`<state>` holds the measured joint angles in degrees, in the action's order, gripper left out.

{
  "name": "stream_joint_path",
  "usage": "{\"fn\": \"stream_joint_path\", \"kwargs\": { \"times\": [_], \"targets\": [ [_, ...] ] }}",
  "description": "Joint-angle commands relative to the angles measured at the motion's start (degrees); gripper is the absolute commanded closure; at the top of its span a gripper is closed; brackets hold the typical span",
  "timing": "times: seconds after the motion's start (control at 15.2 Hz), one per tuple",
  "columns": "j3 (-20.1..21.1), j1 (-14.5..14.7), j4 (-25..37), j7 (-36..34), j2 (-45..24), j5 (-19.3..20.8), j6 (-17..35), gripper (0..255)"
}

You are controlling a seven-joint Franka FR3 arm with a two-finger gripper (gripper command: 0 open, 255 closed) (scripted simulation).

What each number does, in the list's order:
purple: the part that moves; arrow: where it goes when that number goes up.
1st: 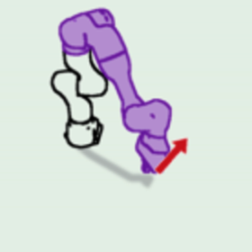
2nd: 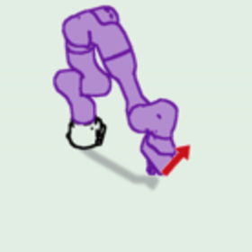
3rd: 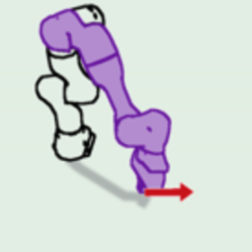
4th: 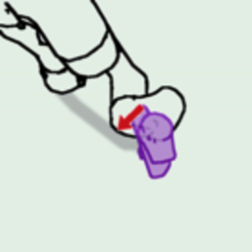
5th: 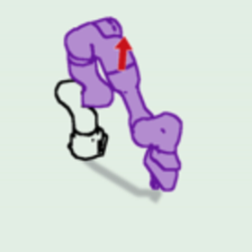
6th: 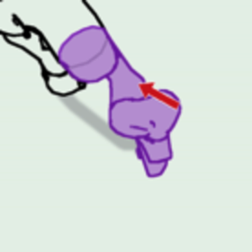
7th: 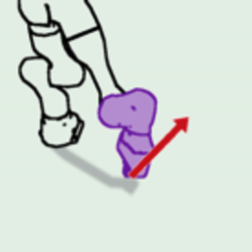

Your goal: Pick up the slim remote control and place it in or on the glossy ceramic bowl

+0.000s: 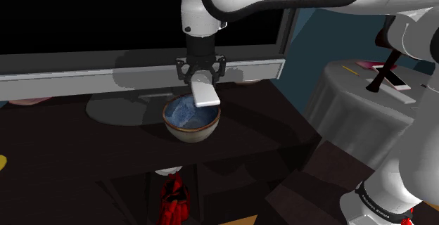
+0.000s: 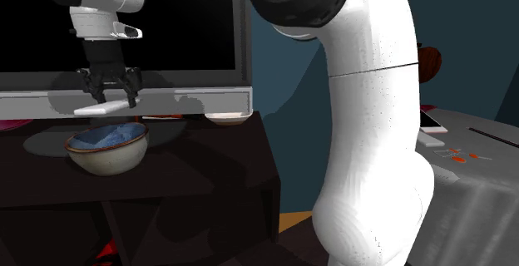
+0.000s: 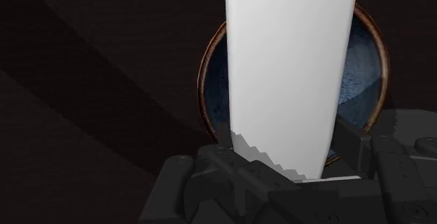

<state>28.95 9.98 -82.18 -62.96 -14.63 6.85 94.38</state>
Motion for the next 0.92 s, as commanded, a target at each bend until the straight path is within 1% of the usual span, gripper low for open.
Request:
{"fn": "stream_joint_path", "kwargs": {
  "times": [0.0,0.07,0.86],
  "targets": [
    [0.5,2.9,7.1,-2.7,-5.3,2.6,-2.4,255],
    [0.5,4.1,9.6,-3.4,-7.1,3.4,-3.3,255],
    [0.2,2.7,-1.4,-3.6,-5.9,2.9,6.6,255]
  ]
}}
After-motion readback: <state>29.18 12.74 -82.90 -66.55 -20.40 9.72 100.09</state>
